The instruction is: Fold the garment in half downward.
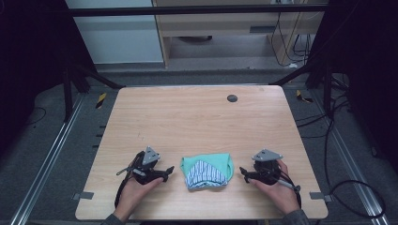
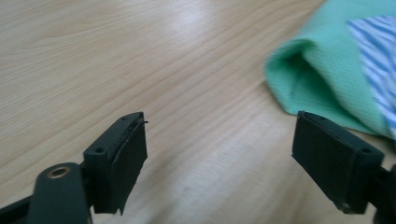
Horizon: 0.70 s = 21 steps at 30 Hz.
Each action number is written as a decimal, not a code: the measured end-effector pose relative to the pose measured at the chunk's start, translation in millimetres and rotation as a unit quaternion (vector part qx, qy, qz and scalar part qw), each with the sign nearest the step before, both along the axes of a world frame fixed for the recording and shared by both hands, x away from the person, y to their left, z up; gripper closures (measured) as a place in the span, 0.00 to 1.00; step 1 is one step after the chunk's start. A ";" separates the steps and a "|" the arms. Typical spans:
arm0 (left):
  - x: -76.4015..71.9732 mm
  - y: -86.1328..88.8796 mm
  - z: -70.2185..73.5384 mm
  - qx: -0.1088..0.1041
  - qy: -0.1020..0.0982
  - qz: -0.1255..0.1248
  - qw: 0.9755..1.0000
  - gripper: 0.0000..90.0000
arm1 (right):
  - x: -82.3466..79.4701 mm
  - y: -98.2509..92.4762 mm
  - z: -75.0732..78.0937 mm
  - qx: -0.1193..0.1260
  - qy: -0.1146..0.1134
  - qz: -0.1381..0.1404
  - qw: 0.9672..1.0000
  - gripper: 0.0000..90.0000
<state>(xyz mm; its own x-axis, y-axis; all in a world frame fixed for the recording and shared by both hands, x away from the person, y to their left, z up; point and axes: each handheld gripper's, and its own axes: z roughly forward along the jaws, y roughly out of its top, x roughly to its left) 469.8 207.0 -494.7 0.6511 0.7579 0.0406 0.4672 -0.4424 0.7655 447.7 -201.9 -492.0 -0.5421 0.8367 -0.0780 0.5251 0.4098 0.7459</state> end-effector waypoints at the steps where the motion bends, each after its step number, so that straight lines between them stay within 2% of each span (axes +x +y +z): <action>1: 2.7 0.9 -0.4 -0.004 0.000 0.003 1.000 0.18 | 5.6 -2.3 0.2 0.004 -0.006 -0.009 1.000 0.20; 3: 9.9 3.6 -0.2 -0.002 -0.001 0.010 1.000 0.17 | 14.8 -5.2 0.9 0.013 0.003 -0.029 0.999 0.15; 4: 9.9 3.6 -0.2 -0.002 -0.001 0.010 1.000 0.16 | 14.8 -5.2 0.9 0.013 0.003 -0.029 0.999 0.15; 5: 18.3 6.1 1.3 -0.007 -0.004 0.019 1.000 0.15 | 23.0 -8.7 1.8 0.020 -0.004 -0.039 0.999 0.13; 8: 25.9 8.4 3.0 -0.010 -0.002 0.026 1.000 0.13 | 29.7 -11.2 2.0 0.024 0.004 -0.048 0.999 0.11; 9: 32.7 9.7 4.0 0.000 -0.007 0.033 0.999 0.13 | 33.3 -12.4 2.2 0.030 0.007 -0.053 0.998 0.10; 10: 36.3 9.5 4.9 0.016 -0.009 0.032 0.999 0.10 | 39.9 -14.9 2.1 0.029 0.001 -0.062 0.998 0.10; 11: 39.3 9.3 5.8 0.023 -0.012 0.030 0.999 0.09 | 43.6 -15.7 2.3 0.031 0.004 -0.065 0.997 0.10; 13: 46.5 9.7 6.9 0.027 -0.016 0.022 0.999 0.08 | 50.3 -16.2 3.1 0.033 0.006 -0.068 0.997 0.10; 15: 55.1 9.3 5.9 0.029 -0.010 0.017 0.999 0.06 | 57.7 -15.8 3.9 0.036 0.013 -0.067 0.997 0.10; 17: 62.6 9.4 4.9 0.037 -0.007 0.030 0.999 0.06 | 65.5 -14.5 4.9 0.036 0.020 -0.075 0.996 0.10; 19: 68.0 10.0 4.4 0.029 -0.006 0.038 0.999 0.07 | 72.2 -13.4 5.8 0.042 0.022 -0.083 0.995 0.11; 21: 71.1 10.8 3.5 0.021 -0.012 0.042 0.999 0.07 | 78.5 -12.1 6.2 0.031 0.017 -0.091 0.995 0.11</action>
<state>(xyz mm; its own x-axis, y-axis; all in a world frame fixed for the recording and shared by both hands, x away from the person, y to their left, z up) 540.9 217.8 -491.2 0.5833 0.8074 0.0889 0.4855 -0.4343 0.7587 526.2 -214.0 -485.8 -0.3834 0.9235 -0.0076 0.6113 0.2600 0.7475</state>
